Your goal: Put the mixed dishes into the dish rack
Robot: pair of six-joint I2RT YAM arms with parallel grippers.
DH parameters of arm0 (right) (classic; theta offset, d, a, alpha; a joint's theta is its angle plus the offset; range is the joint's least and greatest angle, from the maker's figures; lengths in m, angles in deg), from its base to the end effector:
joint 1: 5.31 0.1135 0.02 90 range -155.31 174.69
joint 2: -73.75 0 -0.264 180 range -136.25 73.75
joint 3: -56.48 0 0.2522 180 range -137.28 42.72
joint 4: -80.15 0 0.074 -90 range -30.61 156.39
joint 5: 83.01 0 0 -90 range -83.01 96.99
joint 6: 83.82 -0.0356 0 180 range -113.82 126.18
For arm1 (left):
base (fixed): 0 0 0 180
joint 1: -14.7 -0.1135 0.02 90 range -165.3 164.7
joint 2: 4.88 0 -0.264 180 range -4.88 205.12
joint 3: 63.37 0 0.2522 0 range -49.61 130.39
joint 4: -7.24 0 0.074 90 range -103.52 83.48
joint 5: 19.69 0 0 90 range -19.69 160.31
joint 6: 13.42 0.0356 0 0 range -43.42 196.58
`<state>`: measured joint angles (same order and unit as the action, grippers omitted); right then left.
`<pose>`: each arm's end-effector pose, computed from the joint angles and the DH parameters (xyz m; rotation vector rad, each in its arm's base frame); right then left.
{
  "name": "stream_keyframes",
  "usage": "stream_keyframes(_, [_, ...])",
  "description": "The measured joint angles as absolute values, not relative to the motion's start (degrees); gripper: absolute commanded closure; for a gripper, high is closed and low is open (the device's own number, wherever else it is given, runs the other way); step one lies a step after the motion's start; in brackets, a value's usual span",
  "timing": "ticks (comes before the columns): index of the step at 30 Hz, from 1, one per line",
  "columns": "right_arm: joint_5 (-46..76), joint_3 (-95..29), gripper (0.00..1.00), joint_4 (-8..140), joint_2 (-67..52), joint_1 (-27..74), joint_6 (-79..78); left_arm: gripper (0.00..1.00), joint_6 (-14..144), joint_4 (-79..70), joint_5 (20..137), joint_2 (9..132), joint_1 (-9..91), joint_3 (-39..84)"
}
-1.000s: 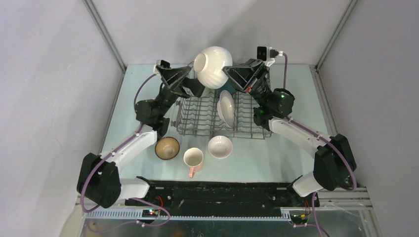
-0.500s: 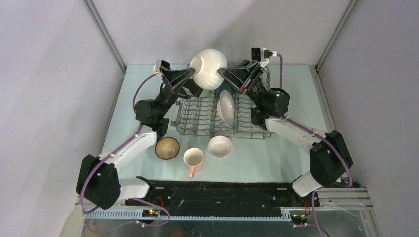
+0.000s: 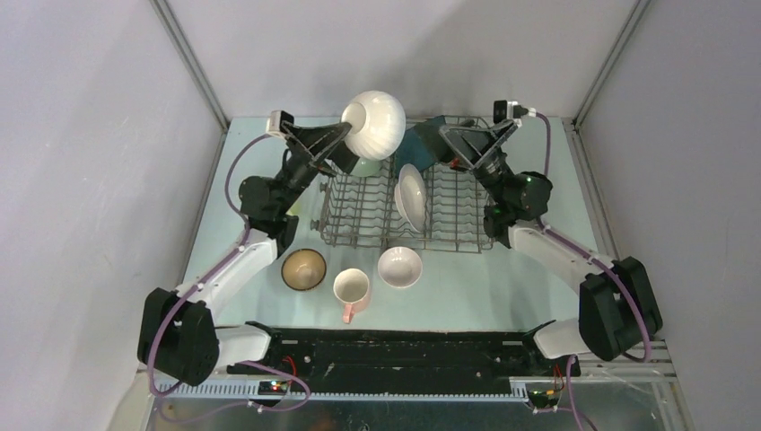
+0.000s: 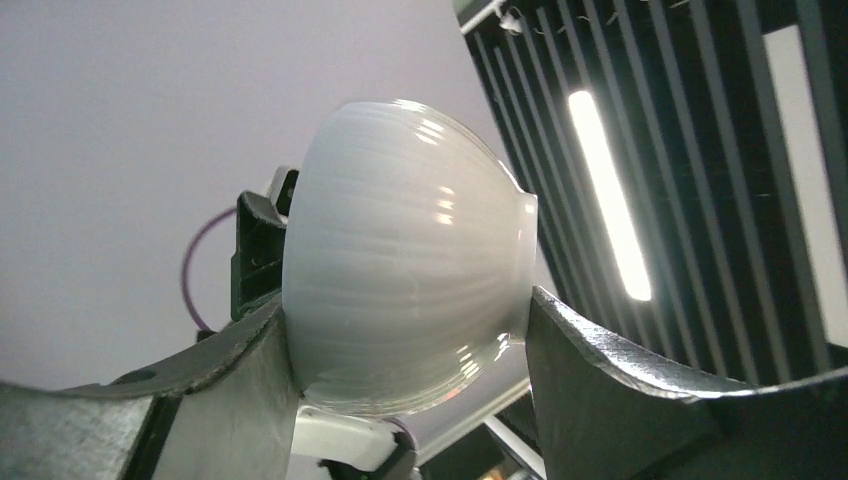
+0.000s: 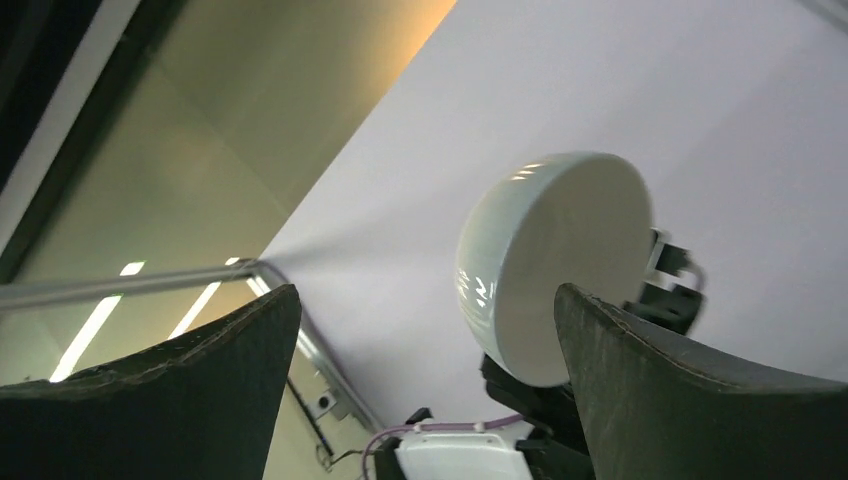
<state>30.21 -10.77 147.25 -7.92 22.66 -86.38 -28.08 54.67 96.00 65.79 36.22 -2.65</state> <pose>0.2502 0.1487 0.3968 0.0158 0.9260 2.1151 0.2411 -0.1116 0.3836 -0.3624 1.2030 -2.1791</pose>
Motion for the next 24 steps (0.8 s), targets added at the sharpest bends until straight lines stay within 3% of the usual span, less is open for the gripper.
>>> stream_keyframes(10, [29.05,1.82,0.0,132.82,1.92,14.59,-80.3,1.0,-13.13,39.19,95.23,65.55,33.03,-2.65])
stream_keyframes(24, [28.07,2.82,0.01,106.13,22.64,10.94,-61.87,1.0,5.4,20.2,91.3,75.37,26.74,-0.75])
